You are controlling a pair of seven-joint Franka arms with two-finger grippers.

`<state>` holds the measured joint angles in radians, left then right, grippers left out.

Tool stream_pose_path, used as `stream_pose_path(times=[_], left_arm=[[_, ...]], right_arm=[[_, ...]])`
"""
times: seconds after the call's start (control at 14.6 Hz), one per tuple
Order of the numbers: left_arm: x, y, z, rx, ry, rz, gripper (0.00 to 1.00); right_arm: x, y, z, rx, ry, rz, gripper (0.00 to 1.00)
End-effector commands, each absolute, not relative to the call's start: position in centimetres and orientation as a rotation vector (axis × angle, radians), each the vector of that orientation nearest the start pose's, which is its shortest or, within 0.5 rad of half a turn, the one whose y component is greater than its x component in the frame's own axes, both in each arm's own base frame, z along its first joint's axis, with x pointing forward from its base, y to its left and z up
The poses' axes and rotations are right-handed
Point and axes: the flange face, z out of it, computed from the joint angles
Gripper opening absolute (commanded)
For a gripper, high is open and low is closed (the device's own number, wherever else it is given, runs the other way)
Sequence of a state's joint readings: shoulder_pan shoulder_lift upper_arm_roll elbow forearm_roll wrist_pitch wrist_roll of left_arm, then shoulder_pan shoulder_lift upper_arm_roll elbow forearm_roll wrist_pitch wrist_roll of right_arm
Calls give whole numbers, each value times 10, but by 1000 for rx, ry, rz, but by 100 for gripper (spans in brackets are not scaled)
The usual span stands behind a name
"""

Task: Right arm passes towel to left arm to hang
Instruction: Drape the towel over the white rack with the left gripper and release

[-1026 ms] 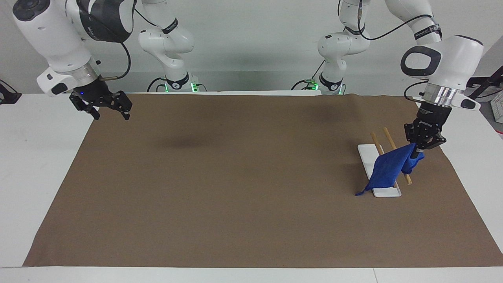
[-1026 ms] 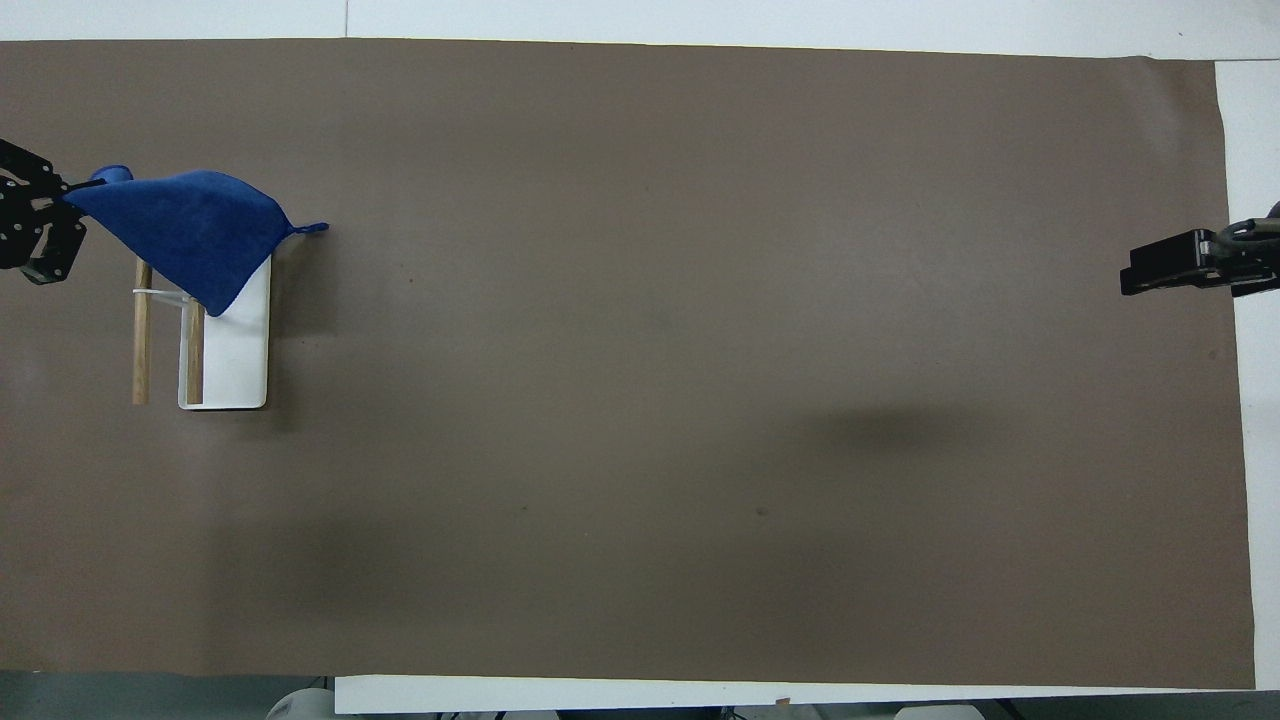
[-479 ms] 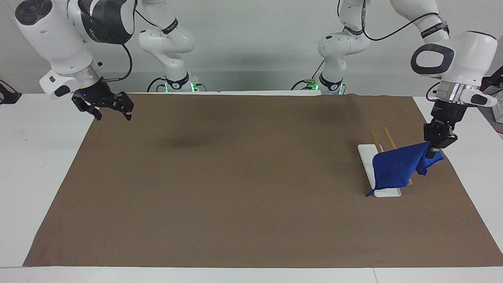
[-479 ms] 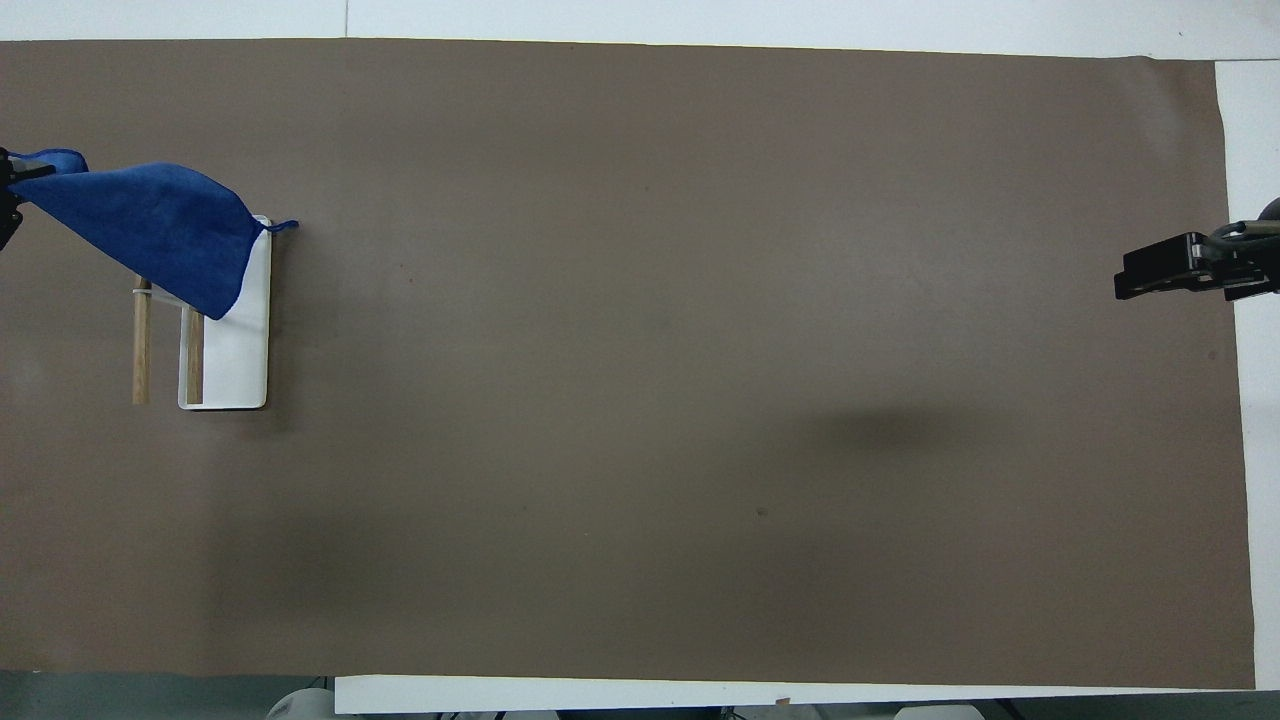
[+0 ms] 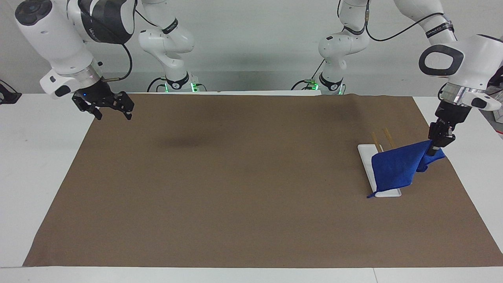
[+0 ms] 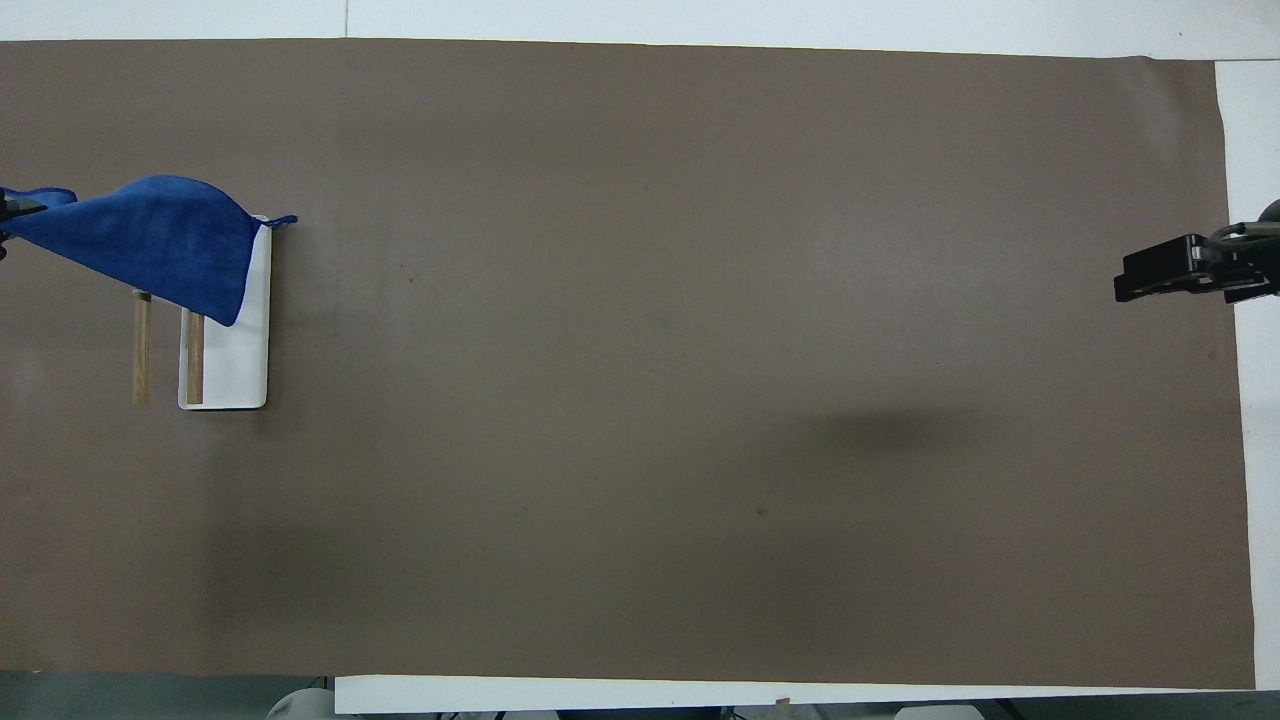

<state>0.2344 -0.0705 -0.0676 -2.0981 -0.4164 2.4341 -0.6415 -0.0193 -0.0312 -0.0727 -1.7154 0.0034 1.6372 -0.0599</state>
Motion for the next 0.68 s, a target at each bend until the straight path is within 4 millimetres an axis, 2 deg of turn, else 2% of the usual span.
stream_pose_path(times=[0.0, 0.07, 0.34, 0.41, 0.55, 0.62], left_arm=[[543, 104, 479, -3042, -1673, -521, 4], [537, 115, 473, -3044, -1644, -516, 4], [527, 120, 464, -3040, -1632, -481, 7], [527, 121, 464, -3042, -1632, -468, 18], [526, 124, 465, -3039, -1640, -456, 99], [528, 127, 467, -3034, -1636, -466, 100]], right_arm=[[543, -51, 582, -3133, 36, 91, 100], [543, -51, 582, -3133, 36, 91, 100], [543, -51, 582, -3133, 34, 91, 100], [543, -52, 582, -3133, 38, 91, 100], [543, -51, 582, -3133, 36, 91, 100], [543, -51, 582, -3133, 36, 91, 100]])
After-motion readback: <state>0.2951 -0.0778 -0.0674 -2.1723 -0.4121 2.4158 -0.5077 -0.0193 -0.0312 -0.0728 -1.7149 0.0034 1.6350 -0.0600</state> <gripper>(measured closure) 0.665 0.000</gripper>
